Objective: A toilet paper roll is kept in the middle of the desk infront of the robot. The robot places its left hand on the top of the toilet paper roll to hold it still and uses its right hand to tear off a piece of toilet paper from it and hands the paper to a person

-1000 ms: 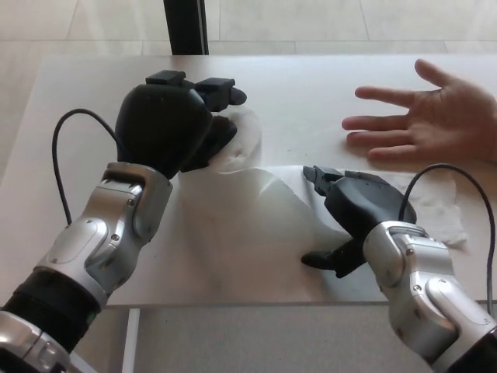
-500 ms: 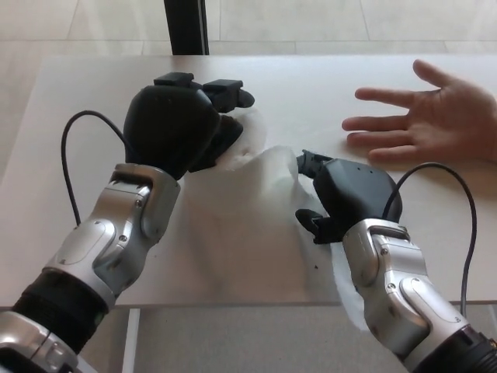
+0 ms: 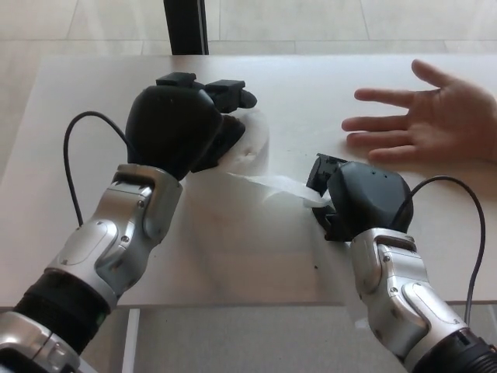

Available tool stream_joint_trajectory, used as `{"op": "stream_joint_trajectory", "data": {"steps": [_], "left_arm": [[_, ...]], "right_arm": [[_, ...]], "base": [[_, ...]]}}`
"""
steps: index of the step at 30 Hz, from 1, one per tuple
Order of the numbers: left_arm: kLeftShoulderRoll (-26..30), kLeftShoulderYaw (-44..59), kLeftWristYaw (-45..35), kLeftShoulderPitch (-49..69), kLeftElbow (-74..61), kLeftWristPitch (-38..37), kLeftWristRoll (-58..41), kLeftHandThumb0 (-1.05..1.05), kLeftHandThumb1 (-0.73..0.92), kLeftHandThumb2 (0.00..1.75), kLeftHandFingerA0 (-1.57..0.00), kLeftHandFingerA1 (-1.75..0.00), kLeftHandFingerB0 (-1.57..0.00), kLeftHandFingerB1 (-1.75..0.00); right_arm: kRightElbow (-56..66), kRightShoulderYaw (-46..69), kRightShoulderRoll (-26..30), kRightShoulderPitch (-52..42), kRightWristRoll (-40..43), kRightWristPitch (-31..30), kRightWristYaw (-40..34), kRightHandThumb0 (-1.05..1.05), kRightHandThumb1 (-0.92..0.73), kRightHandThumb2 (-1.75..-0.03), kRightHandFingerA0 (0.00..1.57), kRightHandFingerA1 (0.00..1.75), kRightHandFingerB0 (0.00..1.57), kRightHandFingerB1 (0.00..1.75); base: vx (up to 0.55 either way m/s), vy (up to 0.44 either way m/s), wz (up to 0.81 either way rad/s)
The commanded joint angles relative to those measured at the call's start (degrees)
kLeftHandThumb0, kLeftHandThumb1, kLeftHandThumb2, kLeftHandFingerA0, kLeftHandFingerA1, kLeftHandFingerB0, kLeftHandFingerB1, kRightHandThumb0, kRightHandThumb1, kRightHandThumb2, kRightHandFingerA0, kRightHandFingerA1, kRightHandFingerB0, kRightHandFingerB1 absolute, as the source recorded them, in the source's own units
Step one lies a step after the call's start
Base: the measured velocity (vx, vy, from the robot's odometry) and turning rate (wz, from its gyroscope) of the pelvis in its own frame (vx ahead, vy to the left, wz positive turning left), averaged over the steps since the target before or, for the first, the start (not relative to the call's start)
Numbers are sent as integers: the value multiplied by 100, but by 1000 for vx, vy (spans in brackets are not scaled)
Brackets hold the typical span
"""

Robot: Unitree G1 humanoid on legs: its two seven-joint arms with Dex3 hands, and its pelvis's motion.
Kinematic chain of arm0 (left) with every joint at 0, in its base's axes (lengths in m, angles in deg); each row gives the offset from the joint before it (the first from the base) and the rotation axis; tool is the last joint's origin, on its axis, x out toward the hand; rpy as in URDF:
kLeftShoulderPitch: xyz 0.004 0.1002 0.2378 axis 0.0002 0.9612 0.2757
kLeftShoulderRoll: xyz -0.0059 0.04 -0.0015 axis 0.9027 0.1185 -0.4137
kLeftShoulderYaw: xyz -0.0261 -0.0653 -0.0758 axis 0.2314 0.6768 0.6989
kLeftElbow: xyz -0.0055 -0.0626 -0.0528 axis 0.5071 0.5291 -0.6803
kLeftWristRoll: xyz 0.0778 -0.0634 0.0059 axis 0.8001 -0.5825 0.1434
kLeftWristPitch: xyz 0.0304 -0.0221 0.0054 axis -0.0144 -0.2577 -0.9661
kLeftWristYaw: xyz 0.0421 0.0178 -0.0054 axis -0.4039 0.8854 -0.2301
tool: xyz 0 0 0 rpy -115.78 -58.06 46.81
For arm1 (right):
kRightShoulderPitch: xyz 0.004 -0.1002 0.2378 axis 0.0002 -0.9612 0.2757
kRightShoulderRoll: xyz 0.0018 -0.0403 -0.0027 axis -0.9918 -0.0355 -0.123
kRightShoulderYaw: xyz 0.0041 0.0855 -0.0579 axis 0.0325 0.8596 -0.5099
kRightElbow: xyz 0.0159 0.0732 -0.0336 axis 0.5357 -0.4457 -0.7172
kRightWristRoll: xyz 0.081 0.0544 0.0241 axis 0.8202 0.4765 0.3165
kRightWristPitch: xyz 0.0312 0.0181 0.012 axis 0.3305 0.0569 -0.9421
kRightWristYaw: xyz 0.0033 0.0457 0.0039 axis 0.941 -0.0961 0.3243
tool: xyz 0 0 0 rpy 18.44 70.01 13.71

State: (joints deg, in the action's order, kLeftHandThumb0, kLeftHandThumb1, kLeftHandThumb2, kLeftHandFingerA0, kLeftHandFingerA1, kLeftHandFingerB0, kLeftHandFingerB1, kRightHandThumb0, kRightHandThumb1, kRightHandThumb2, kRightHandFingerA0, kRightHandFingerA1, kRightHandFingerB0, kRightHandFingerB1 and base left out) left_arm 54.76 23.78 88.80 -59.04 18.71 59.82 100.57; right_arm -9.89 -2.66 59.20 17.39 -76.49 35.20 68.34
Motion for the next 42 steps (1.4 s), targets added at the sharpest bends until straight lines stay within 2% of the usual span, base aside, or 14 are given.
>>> {"op": "stream_joint_trajectory", "data": {"steps": [1,8,9,12,13,14,20,21,22,28,29,32,33,42], "left_arm": [[47,-59,-109,512,267,-149,6,-42,74,63,-62,-51,-69,-49],[38,-28,-77,495,348,-179,-21,-42,75,62,-62,-50,-71,-48],[39,-25,-79,477,364,-158,-11,-43,75,63,-62,-50,-70,-48],[26,-28,-58,454,398,-190,-16,-43,76,62,-61,-54,-70,-49],[32,-38,-71,463,388,-185,-9,-44,77,62,-60,-54,-70,-49],[42,-46,-94,479,374,-184,-8,-44,77,62,-61,-54,-70,-49],[53,-64,-20,540,399,-210,26,-43,76,63,-61,-53,-69,-49],[42,-58,-32,541,418,-197,13,-42,76,63,-61,-52,-70,-49],[30,-35,-69,546,416,-176,-25,-42,75,63,-61,-51,-70,-49],[104,-40,-63,576,375,-198,14,-42,76,63,-61,-53,-69,-49],[121,-48,-22,603,383,-222,33,-42,76,62,-61,-54,-70,-50],[145,-45,-13,662,363,-250,33,-43,76,63,-60,-54,-69,-50],[151,-42,-26,666,366,-246,33,-43,76,63,-60,-53,-69,-50],[139,-41,39,738,425,-228,71,-43,76,63,-61,-53,-70,-49]], "right_arm": [[-242,1468,-653,-468,1296,1861,-2157,-17,-79,-87,77,175,52,175],[-54,2799,-1502,117,2275,2442,-2397,-14,-60,-112,84,175,74,162],[29,2939,-1599,238,2344,2367,-2368,-20,-56,-115,116,145,100,133],[209,3182,-1702,455,2539,2617,-2146,-15,-50,-126,92,175,82,165],[228,3277,-1738,521,2638,2733,-2066,-26,-51,-116,121,141,109,133],[343,3361,-1799,580,2695,2623,-2000,-16,-48,-123,96,175,88,159],[824,3754,-1970,979,3044,2130,-1570,-13,-39,-139,103,175,89,164],[903,3829,-1970,1043,3133,2135,-1543,-18,-44,-122,129,145,114,135],[992,3883,-1951,1093,3127,2003,-1549,-15,-46,-125,99,175,88,158],[1184,4067,-1815,1140,3292,2021,-1348,-25,-63,-99,100,175,78,150],[1207,4205,-1749,1208,3494,1939,-1221,-26,-50,-113,129,142,98,123],[1369,4362,-1784,1254,3745,1786,-1137,-26,-53,-114,129,142,95,121],[1463,4382,-1785,1260,3798,1721,-1093,-17,-55,-117,102,175,81,149],[1595,4729,-1387,1689,4199,1624,-875,-16,-44,-135,102,175,82,148]], "base": [[0,0,0],[0,0,0],[0,0,0],[0,0,0],[0,0,0],[0,0,0],[0,0,0],[0,0,0],[0,0,0],[0,0,0],[0,0,0],[0,0,0],[0,0,0],[0,0,0]]}}
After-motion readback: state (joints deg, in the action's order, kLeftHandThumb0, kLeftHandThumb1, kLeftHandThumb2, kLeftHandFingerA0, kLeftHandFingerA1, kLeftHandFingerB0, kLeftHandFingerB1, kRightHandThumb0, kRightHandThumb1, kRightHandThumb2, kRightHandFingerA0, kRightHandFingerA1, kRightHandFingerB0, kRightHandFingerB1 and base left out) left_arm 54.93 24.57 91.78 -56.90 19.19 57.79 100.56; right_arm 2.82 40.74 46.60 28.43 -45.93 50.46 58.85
